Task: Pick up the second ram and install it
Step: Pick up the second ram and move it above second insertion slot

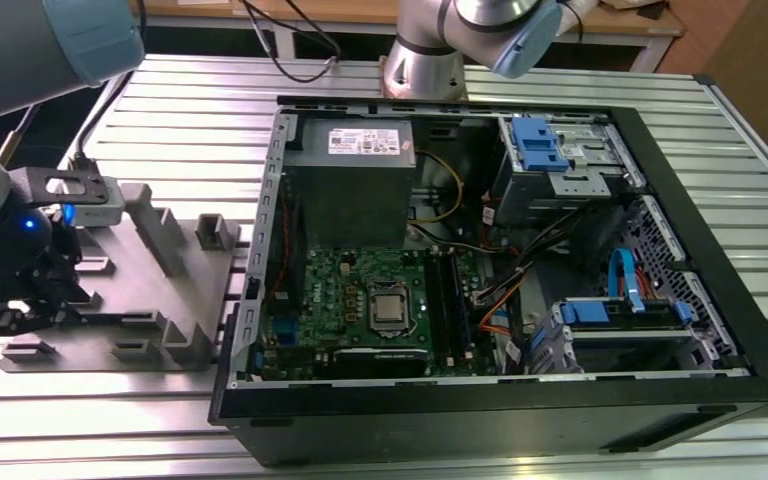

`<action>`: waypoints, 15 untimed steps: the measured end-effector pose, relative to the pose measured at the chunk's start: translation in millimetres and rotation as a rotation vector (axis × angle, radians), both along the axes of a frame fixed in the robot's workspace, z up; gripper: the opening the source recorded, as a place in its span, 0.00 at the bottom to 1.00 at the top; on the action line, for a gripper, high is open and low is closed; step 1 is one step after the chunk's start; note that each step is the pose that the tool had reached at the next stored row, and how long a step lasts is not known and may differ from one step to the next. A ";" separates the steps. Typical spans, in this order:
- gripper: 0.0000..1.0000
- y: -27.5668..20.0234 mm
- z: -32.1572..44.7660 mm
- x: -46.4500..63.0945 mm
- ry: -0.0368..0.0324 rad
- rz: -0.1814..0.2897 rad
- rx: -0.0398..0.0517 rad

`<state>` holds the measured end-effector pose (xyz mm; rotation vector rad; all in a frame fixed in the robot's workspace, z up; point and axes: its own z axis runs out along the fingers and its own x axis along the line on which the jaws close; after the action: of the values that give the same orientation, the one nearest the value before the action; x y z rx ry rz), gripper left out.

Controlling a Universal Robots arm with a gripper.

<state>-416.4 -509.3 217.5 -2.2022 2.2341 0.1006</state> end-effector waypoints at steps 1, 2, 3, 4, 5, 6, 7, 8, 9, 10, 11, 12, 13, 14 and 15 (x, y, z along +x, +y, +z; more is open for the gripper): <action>0.27 0.0 0.0 0.0 0.0000 0.000 0.0000; 0.27 0.0 -0.4 0.0 -0.0001 0.000 0.0000; 0.27 0.0 -0.9 0.0 -0.0003 0.005 0.0001; 0.27 0.0 -1.6 0.0 -0.0003 0.013 0.0001; 0.27 0.0 -2.3 -0.1 -0.0001 0.023 -0.0001; 0.27 0.0 -3.3 -0.1 -0.0002 0.033 0.0000; 0.27 0.0 -4.3 -0.4 -0.0003 0.040 0.0000; 0.27 0.0 -4.9 -0.7 -0.0001 0.047 -0.0002; 0.27 0.0 -5.4 -1.0 -0.0002 0.054 -0.0002; 0.27 0.0 -6.1 -1.3 -0.0002 0.061 -0.0001; 0.27 0.0 -7.0 -1.5 -0.0003 0.069 0.0000; 0.27 0.0 -7.9 -1.6 -0.0004 0.078 0.0000; 0.27 0.0 -8.8 -1.8 -0.0003 0.087 -0.0001; 0.27 0.0 -9.7 -1.9 -0.0002 0.095 -0.0001; 0.27 0.0 -10.8 -2.1 -0.0004 0.104 -0.0001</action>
<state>-418.5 -509.3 206.7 -2.3172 2.1192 0.1004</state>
